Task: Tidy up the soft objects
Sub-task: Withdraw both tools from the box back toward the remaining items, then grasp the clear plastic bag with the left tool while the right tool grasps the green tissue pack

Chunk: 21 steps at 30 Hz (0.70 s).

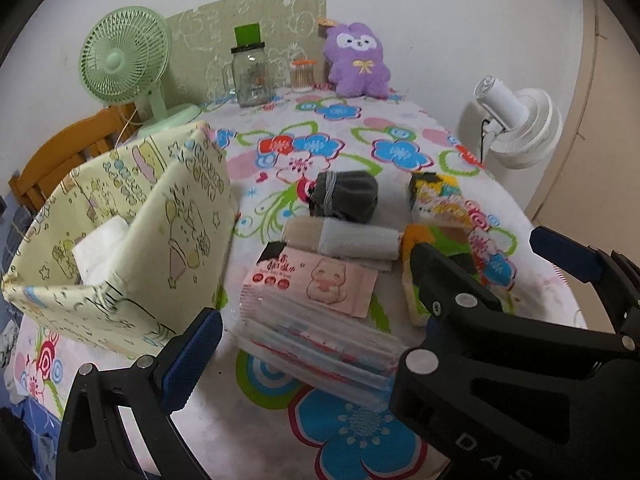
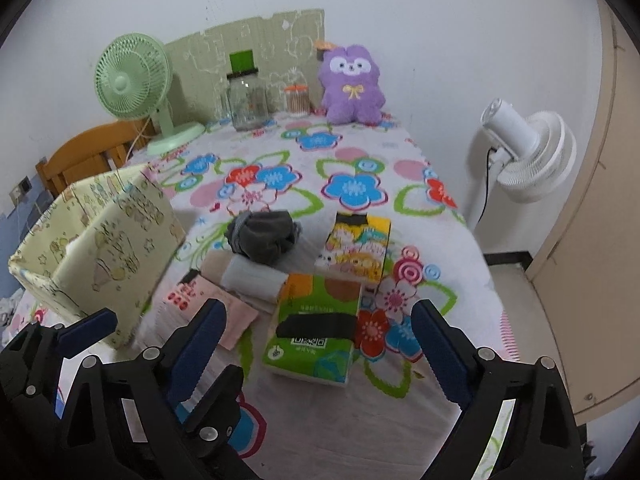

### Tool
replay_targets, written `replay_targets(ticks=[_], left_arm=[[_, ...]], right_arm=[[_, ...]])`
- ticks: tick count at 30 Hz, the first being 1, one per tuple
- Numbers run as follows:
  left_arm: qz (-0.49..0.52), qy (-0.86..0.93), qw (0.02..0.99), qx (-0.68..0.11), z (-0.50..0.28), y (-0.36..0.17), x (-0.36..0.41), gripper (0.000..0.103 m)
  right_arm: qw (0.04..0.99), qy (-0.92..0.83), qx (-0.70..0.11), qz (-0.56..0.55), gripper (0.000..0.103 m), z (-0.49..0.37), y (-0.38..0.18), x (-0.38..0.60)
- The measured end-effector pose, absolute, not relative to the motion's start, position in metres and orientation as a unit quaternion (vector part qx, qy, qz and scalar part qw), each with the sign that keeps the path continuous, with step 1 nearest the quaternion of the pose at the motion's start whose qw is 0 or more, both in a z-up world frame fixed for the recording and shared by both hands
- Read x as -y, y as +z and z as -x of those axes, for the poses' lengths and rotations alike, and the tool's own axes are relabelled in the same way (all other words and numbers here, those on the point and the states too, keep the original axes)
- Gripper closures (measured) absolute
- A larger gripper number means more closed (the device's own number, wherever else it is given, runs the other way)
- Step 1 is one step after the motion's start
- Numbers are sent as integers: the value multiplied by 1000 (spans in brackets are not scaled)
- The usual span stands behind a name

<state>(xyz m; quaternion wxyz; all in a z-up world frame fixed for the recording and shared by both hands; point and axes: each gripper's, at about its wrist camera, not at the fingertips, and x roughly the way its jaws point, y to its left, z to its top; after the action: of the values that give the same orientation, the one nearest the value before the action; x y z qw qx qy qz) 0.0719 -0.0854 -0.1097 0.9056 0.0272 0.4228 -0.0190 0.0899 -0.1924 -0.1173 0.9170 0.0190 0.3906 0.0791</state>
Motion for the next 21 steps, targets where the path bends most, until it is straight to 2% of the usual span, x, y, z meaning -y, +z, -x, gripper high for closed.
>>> replay_targets(ticks=[14, 19, 21], left_arm=[[-29, -6, 890, -455, -84, -136, 84, 0], [-34, 0, 887, -461, -86, -142, 83, 0], [-35, 0, 887, -460, -86, -143, 83, 0]], right_arm=[[893, 94, -439, -33, 13, -111, -156, 187], [892, 93, -443, -22, 26, -113, -162, 185], [893, 90, -440, -15, 39, -113, -162, 184]])
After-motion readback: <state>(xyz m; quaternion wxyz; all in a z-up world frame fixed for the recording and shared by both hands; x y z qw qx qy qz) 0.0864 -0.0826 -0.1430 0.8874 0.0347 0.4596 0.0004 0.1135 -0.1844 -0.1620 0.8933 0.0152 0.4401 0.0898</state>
